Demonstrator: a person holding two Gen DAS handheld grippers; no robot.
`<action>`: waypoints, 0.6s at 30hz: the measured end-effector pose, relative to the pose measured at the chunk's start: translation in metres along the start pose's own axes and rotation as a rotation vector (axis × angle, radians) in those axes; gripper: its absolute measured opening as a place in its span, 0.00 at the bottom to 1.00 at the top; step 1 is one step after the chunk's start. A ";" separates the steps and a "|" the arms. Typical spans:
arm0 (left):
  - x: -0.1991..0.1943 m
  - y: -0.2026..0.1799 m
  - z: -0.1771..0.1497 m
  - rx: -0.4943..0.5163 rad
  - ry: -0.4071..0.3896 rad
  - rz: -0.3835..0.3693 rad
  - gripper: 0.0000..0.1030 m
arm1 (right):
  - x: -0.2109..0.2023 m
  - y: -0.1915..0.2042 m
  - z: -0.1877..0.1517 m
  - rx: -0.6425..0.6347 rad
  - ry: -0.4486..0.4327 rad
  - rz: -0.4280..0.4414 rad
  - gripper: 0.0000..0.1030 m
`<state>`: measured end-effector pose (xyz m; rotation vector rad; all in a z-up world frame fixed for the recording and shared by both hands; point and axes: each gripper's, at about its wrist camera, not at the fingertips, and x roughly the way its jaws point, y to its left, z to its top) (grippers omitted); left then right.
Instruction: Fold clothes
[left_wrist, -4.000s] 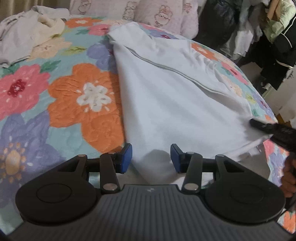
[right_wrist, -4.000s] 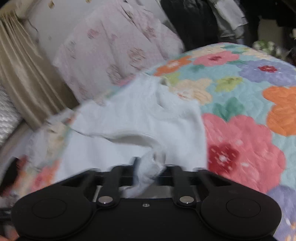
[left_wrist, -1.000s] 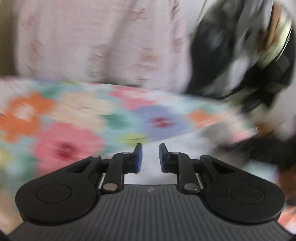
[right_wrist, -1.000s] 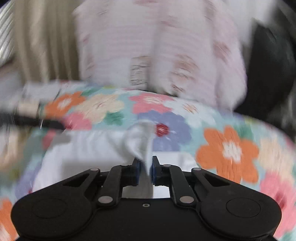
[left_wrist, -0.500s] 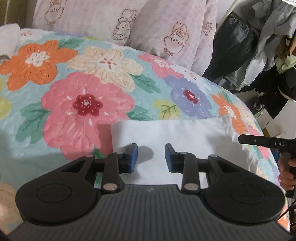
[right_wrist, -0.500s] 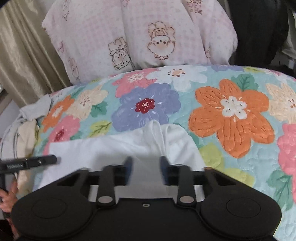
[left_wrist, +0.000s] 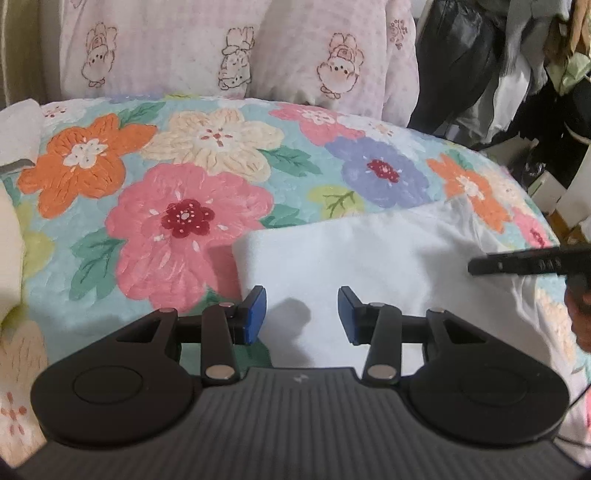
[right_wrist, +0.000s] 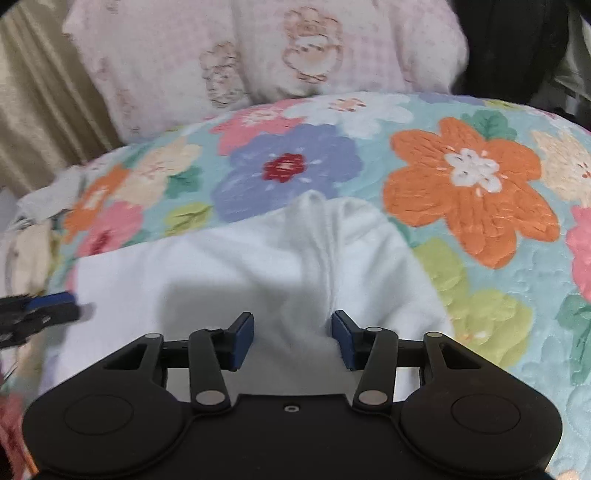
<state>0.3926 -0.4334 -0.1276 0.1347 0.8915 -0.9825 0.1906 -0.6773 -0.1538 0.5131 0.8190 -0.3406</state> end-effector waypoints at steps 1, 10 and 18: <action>0.000 0.001 0.000 -0.012 -0.002 -0.004 0.48 | -0.002 0.003 -0.001 -0.020 0.004 0.031 0.39; -0.003 0.002 -0.011 -0.048 -0.021 0.012 0.48 | 0.003 0.012 0.014 -0.114 -0.065 -0.016 0.40; -0.003 0.018 -0.012 -0.121 -0.022 0.010 0.48 | 0.022 -0.006 0.039 0.011 -0.081 -0.002 0.31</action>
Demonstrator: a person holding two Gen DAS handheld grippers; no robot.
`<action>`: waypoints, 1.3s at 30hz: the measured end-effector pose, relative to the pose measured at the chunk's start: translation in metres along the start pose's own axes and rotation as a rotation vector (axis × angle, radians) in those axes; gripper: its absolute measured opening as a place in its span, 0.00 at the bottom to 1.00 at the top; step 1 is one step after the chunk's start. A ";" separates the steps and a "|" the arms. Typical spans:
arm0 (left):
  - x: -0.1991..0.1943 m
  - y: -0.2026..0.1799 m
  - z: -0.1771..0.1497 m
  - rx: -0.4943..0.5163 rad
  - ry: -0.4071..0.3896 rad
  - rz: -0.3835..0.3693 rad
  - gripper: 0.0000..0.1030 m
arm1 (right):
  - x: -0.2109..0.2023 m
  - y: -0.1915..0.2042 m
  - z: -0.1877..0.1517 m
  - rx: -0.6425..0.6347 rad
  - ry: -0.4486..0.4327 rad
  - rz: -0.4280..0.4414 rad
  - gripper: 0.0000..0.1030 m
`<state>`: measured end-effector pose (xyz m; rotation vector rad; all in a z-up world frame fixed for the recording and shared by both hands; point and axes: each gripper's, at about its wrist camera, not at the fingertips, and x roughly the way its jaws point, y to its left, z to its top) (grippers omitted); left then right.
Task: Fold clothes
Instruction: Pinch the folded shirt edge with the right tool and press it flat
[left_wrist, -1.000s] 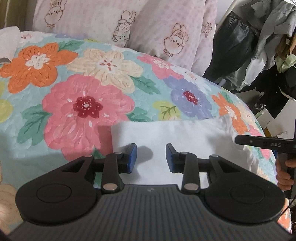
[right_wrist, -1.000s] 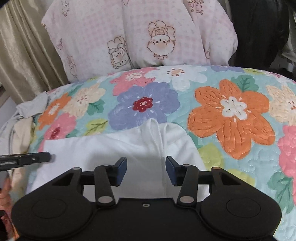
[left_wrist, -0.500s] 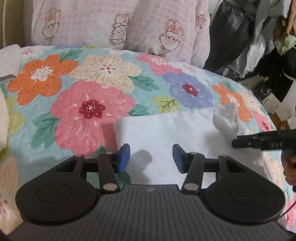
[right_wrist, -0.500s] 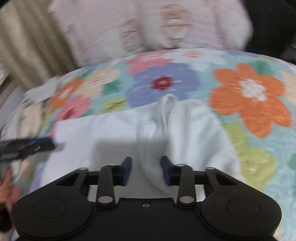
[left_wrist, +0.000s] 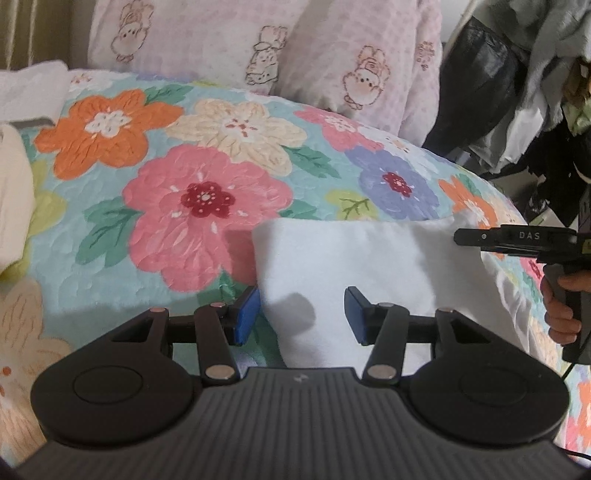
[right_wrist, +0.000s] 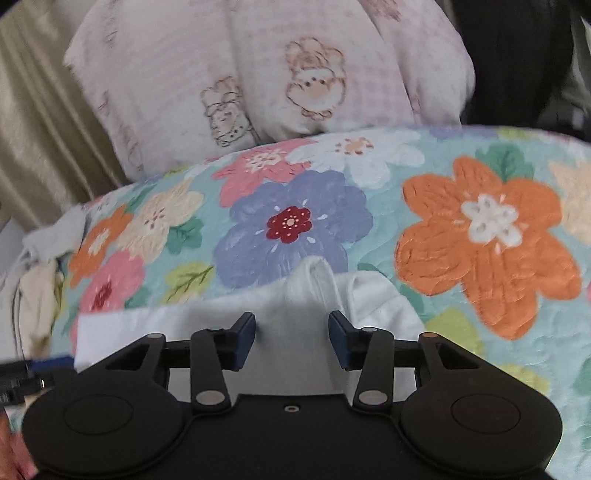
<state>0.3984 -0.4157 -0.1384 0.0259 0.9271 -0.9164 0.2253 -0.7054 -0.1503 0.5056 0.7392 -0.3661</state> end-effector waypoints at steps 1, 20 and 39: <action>0.000 0.000 0.000 -0.001 0.001 0.000 0.48 | 0.003 0.004 0.001 -0.026 0.007 -0.001 0.05; 0.015 -0.019 -0.008 0.173 -0.023 0.211 0.54 | -0.065 -0.028 0.005 0.034 -0.106 -0.105 0.40; -0.076 -0.068 -0.155 0.037 0.086 0.089 0.61 | -0.195 -0.028 -0.206 0.022 0.070 -0.041 0.41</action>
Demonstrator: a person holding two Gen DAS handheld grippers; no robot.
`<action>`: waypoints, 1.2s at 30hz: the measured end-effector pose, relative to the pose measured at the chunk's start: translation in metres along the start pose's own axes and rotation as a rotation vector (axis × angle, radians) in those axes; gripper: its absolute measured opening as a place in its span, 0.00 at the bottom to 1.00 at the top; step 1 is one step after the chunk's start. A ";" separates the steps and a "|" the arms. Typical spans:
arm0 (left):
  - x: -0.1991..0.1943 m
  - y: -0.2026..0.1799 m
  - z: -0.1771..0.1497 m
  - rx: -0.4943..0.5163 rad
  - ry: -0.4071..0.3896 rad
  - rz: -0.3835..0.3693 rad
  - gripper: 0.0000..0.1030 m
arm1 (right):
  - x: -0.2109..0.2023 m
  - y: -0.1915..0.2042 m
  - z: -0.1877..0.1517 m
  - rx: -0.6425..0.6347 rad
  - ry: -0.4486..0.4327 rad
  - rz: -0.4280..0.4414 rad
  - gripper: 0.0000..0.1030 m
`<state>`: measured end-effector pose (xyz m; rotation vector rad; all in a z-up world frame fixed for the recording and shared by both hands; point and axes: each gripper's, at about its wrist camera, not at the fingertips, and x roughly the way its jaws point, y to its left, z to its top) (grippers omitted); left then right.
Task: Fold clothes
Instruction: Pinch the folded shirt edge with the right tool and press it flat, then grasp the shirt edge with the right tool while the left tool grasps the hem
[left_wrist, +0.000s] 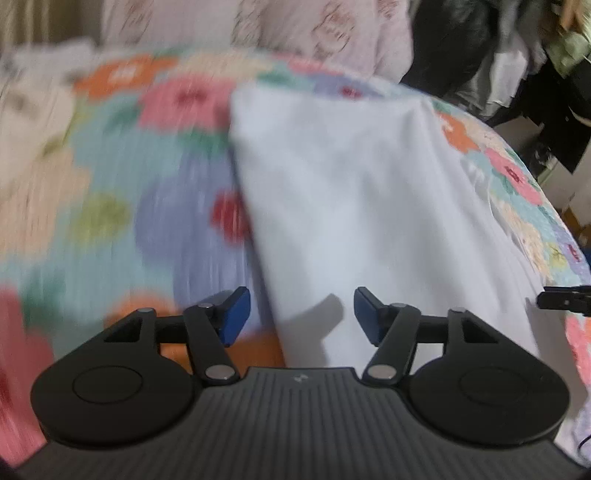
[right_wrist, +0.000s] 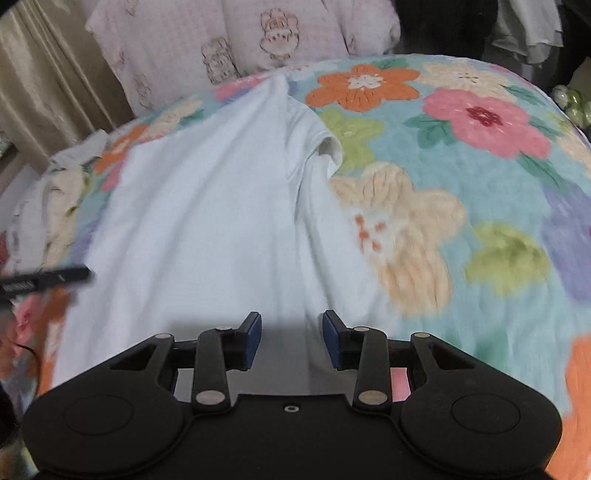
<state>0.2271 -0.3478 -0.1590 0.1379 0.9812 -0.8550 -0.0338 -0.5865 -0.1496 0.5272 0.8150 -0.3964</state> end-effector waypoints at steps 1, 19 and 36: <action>-0.001 -0.004 -0.006 0.006 0.009 0.013 0.61 | -0.008 0.002 -0.008 -0.001 -0.010 -0.001 0.45; -0.068 -0.032 -0.085 0.041 0.056 0.128 0.62 | -0.071 0.055 -0.110 -0.126 -0.215 -0.177 0.05; -0.099 0.006 -0.128 -0.139 0.044 -0.110 0.65 | -0.072 0.011 -0.129 0.117 -0.120 -0.197 0.44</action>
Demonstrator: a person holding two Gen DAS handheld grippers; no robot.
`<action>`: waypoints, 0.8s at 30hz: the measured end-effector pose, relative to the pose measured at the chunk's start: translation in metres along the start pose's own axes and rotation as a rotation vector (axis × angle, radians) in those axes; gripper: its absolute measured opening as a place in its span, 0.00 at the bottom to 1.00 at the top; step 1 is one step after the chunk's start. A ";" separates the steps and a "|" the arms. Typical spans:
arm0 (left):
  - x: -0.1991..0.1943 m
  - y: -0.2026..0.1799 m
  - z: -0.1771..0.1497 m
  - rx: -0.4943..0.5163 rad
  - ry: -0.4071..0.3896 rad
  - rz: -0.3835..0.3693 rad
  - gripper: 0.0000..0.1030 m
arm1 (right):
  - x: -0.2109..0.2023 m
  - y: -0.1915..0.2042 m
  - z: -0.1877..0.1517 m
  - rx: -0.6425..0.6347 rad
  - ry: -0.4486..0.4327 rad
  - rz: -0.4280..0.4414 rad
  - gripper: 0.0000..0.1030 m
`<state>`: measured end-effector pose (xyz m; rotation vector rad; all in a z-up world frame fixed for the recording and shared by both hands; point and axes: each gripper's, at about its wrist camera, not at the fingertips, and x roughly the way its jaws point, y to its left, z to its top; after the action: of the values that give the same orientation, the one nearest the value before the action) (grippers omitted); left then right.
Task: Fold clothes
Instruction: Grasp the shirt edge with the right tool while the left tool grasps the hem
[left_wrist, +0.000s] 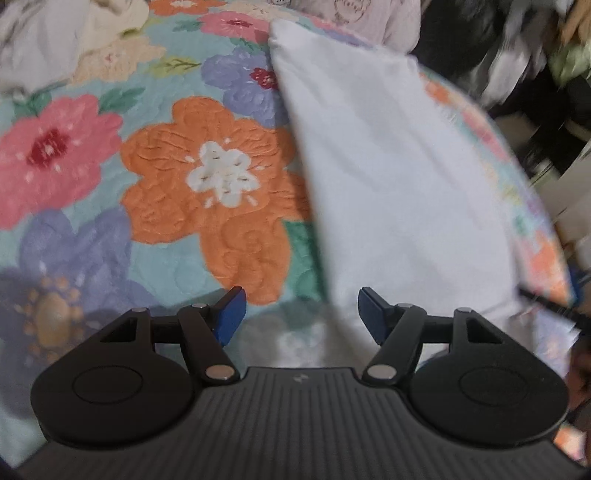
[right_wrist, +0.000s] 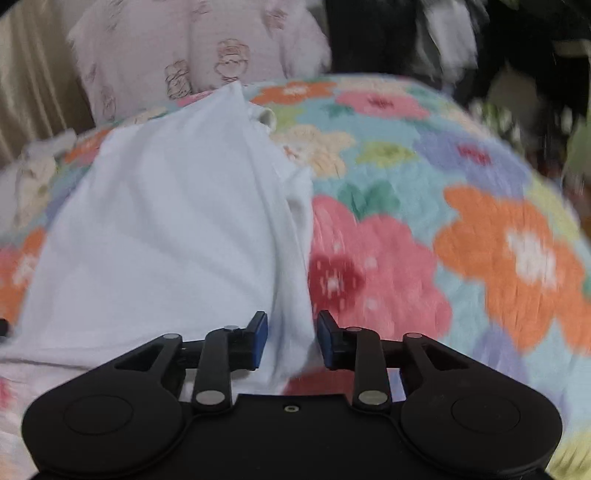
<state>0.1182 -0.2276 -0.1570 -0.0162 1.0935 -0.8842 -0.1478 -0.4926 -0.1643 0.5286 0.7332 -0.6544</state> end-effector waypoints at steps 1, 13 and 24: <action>0.000 0.001 -0.001 -0.017 0.000 -0.040 0.65 | -0.003 -0.007 -0.007 0.058 0.012 0.035 0.50; 0.017 -0.017 -0.018 -0.085 0.071 -0.294 0.42 | 0.001 -0.040 -0.068 0.537 0.061 0.520 0.65; 0.044 -0.020 -0.024 -0.116 0.061 -0.231 0.33 | 0.032 -0.022 -0.042 0.499 0.005 0.574 0.20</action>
<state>0.0940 -0.2588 -0.1936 -0.2163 1.2157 -1.0319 -0.1630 -0.4923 -0.2193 1.1480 0.3829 -0.2878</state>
